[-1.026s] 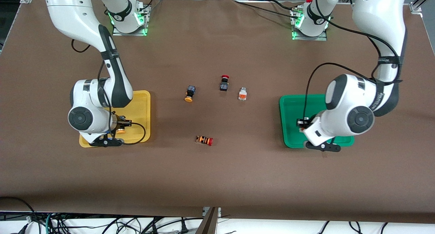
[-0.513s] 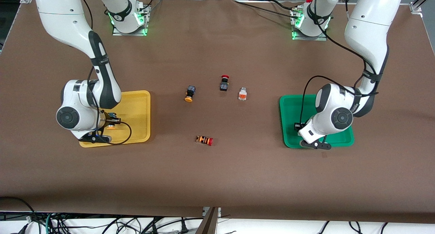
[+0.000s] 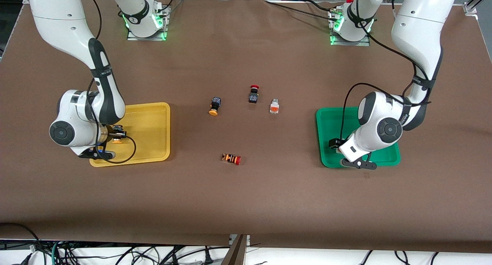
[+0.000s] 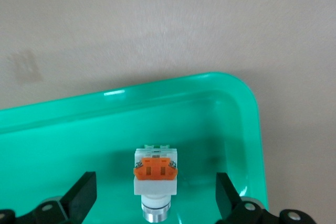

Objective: Place green and yellow buttons in trays
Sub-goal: 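Open both grippers to release the buttons into the trays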

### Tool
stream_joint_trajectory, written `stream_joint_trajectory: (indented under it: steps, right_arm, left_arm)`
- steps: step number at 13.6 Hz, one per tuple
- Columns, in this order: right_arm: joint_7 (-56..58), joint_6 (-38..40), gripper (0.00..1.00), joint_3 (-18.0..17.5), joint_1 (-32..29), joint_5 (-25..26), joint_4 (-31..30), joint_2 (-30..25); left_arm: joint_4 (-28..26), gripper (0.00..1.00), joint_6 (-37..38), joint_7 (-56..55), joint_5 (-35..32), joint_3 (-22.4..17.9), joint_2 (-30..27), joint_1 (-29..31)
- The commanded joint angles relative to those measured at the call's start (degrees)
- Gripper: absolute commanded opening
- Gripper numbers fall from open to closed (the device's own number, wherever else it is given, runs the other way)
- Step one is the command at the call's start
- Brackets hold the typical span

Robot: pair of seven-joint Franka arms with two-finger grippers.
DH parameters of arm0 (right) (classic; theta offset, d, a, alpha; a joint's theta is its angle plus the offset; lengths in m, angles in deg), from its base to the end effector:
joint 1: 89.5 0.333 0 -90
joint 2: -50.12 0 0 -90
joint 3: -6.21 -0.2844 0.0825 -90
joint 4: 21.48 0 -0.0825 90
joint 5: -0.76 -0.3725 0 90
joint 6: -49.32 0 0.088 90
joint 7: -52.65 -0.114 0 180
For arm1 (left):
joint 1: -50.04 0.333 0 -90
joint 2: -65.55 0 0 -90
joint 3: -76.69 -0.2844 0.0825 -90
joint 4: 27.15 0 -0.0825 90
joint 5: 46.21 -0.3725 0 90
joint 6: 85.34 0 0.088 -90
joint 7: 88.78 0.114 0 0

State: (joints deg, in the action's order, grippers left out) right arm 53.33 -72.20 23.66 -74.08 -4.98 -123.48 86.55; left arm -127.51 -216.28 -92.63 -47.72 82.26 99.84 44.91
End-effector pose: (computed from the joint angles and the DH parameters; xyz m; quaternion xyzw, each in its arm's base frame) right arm 0.5996 -0.0116 0.1695 0.9896 -0.0273 -0.1322 0.0505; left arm 0.6219 -0.1133 0.2005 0.9975 -0.0611 -0.0329 0.0139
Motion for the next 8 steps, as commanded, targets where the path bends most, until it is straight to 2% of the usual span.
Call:
stream_joint_trajectory:
  steps: [1,4,6,8]
  right_arm:
    - [1.3,-0.2,1.00,-0.6,0.0,-1.0,-1.2,-2.4]
    - [0.5,7.0,1.00,-1.2,1.6,-1.6,3.8,-2.6]
    - [0.3,8.2,1.00,-1.2,3.9,-5.8,4.4,-2.9]
    - [-3.6,8.2,1.00,-1.2,7.2,-6.7,4.3,-2.9]
  left_arm:
    - [-0.7,1.00,5.0,-0.2,-0.3,0.7,-5.7,0.2]
    - [-0.4,1.00,10.2,-0.6,-0.2,1.7,-9.3,-0.1]
    - [-0.5,1.00,11.9,-4.0,-0.1,3.6,-10.3,-0.2]
    - [-0.6,1.00,12.0,-8.9,-0.1,6.2,-10.2,-0.3]
